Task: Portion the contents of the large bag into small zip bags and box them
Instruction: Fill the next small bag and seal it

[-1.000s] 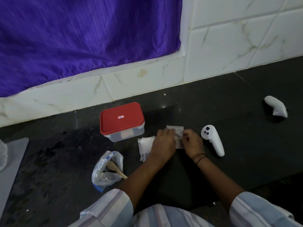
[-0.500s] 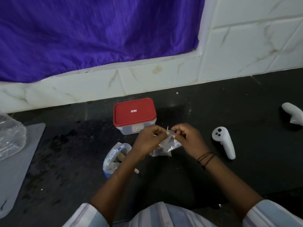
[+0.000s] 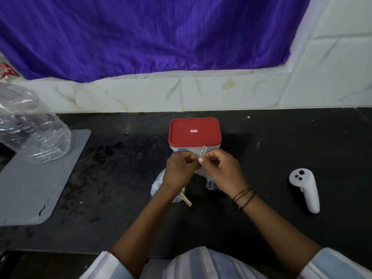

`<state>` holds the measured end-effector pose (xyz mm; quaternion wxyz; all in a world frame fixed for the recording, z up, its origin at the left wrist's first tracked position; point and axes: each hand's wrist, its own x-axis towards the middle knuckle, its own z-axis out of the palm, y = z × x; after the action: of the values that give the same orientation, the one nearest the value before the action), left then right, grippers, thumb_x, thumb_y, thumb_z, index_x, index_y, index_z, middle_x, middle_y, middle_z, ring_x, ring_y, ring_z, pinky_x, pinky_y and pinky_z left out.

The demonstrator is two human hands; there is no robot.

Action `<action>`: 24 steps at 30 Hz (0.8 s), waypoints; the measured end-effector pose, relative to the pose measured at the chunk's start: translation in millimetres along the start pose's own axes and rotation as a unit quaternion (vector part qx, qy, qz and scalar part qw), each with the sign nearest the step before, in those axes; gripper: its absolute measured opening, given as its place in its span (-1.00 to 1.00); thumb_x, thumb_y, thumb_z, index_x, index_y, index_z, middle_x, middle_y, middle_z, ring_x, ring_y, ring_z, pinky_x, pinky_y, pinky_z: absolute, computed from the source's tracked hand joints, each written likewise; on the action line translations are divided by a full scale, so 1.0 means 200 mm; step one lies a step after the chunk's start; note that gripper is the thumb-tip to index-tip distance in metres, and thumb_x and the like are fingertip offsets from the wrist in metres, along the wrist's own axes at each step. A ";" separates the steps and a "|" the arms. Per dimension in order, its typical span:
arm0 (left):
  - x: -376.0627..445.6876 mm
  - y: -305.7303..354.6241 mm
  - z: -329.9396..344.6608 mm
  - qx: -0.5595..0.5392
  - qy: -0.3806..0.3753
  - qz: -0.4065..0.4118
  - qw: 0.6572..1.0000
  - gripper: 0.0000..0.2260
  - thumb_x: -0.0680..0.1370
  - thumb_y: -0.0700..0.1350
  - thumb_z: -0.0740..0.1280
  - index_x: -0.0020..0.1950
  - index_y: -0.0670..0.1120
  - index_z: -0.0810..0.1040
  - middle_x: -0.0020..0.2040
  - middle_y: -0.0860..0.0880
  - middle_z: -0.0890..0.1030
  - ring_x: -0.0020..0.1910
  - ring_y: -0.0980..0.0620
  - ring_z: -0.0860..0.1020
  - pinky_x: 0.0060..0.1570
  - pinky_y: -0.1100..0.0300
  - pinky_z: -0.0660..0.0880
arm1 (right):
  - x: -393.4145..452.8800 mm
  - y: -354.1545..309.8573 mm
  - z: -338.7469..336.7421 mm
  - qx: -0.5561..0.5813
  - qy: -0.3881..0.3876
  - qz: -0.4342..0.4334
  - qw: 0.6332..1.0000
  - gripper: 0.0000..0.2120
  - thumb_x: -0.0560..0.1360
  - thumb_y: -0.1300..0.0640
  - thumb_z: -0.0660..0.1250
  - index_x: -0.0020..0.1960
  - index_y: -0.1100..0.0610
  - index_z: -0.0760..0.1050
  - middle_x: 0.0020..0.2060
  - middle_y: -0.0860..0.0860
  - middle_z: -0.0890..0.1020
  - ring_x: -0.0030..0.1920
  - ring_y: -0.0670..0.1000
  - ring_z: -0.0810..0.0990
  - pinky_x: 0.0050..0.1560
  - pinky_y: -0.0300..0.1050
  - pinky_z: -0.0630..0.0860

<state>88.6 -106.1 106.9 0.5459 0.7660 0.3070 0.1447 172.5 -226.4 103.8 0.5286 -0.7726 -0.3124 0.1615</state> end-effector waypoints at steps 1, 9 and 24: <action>-0.01 0.01 -0.01 -0.008 0.001 0.006 1.000 -0.95 0.51 -0.18 0.46 -0.13 -0.13 0.70 -0.28 -0.03 0.70 -0.25 0.02 0.68 -0.22 0.18 0.60 | 0.01 0.00 0.02 0.022 0.003 0.020 1.000 -0.90 0.49 0.04 0.42 -0.13 0.06 0.56 -0.25 -0.07 0.64 -0.20 -0.13 0.62 -0.15 -0.23 0.58; -0.06 0.02 -0.11 -0.120 -0.040 -0.001 0.992 -0.90 0.54 -0.30 0.38 -0.01 -0.22 0.70 -0.18 -0.20 0.71 -0.15 -0.14 0.71 -0.20 0.15 0.64 | 0.04 -0.06 0.08 0.131 -0.017 0.128 0.983 -0.85 0.53 0.10 0.36 -0.10 0.19 0.56 -0.23 0.04 0.68 -0.18 0.01 0.69 -0.21 -0.11 0.64; -0.06 0.03 -0.17 -0.198 -0.091 -0.077 0.973 -0.96 0.54 -0.29 0.41 -0.09 -0.26 0.64 -0.29 -0.12 0.61 -0.28 0.01 0.60 -0.27 0.17 0.61 | 0.03 -0.13 0.08 0.113 -0.059 0.114 0.985 -0.85 0.58 0.15 0.29 -0.08 0.21 0.56 -0.18 0.03 0.69 -0.22 0.04 0.70 -0.28 -0.11 0.62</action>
<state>62.3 -88.7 126.4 0.7220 0.6266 0.2794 0.0900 159.6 -205.7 121.9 0.5712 -0.7278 -0.2326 0.3000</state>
